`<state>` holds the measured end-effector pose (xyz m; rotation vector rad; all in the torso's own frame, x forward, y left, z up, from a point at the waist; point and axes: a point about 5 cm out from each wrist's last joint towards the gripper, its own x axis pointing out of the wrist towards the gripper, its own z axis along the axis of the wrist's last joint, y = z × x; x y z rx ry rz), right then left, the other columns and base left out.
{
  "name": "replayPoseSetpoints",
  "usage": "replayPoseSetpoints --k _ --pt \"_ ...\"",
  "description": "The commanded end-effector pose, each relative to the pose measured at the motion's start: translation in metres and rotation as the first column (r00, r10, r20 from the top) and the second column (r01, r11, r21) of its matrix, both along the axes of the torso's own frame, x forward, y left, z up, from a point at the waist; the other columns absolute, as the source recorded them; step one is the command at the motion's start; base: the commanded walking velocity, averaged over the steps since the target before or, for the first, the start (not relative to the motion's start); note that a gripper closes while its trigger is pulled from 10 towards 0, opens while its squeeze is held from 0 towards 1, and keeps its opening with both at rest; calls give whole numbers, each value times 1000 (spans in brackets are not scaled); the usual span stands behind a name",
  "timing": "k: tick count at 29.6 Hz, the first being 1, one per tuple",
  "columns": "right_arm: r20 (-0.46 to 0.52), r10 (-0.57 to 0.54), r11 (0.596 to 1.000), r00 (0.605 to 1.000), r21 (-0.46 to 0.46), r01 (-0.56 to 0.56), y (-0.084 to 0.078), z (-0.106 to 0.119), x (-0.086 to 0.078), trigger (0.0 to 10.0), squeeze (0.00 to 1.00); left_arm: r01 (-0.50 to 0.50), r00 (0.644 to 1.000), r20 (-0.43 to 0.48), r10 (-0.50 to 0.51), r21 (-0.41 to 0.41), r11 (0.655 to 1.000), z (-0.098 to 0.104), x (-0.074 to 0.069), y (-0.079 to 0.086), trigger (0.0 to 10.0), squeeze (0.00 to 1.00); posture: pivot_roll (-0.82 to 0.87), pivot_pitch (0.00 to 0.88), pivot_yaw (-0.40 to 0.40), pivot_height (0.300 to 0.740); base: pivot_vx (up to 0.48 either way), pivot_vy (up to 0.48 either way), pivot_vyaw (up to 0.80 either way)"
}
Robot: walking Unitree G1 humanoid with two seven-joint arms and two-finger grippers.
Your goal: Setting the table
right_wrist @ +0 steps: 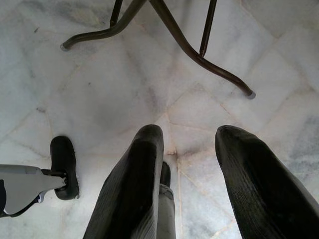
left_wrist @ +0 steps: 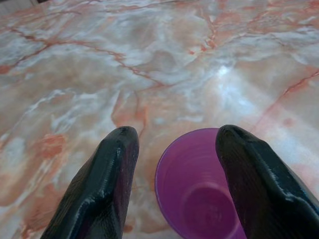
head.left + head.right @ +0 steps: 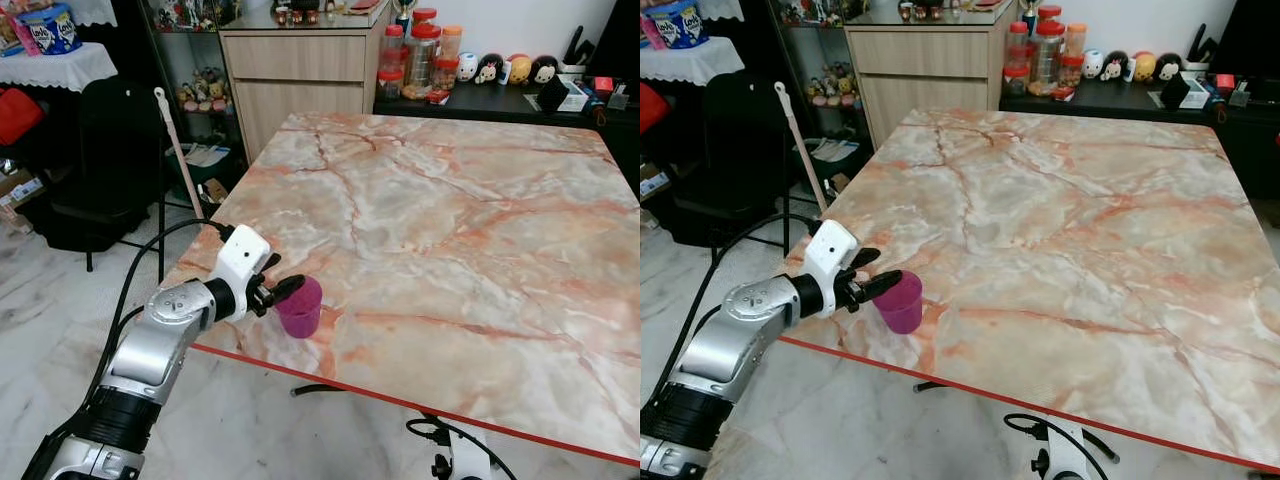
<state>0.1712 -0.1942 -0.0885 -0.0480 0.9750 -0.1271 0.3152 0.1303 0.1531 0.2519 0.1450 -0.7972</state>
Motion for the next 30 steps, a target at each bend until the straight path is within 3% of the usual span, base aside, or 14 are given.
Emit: replayPoseSetpoints --k 1,13,26,30 --pt "1 10 1000 1000 3 -10 2 0 2 10000 0 4 1000 2 -4 20 1000 1 1 0 10000 0 41 0 53 740 0 0 0" --pt "-3 1 1000 1000 -2 -1 0 0 0 10000 0 8 1000 -16 -7 33 999 -3 6 -5 10000 0 36 0 55 740 0 0 0" --pt "-6 -7 1000 1000 -1 7 0 -1 -2 10000 0 -51 997 -47 54 63 997 -10 14 -3 10000 0 32 0 58 740 0 0 0" --pt "-6 -12 1000 1000 -2 12 -1 -1 -2 10000 0 -108 990 -82 114 75 991 -14 21 2 10000 0 32 0 57 740 0 0 0"
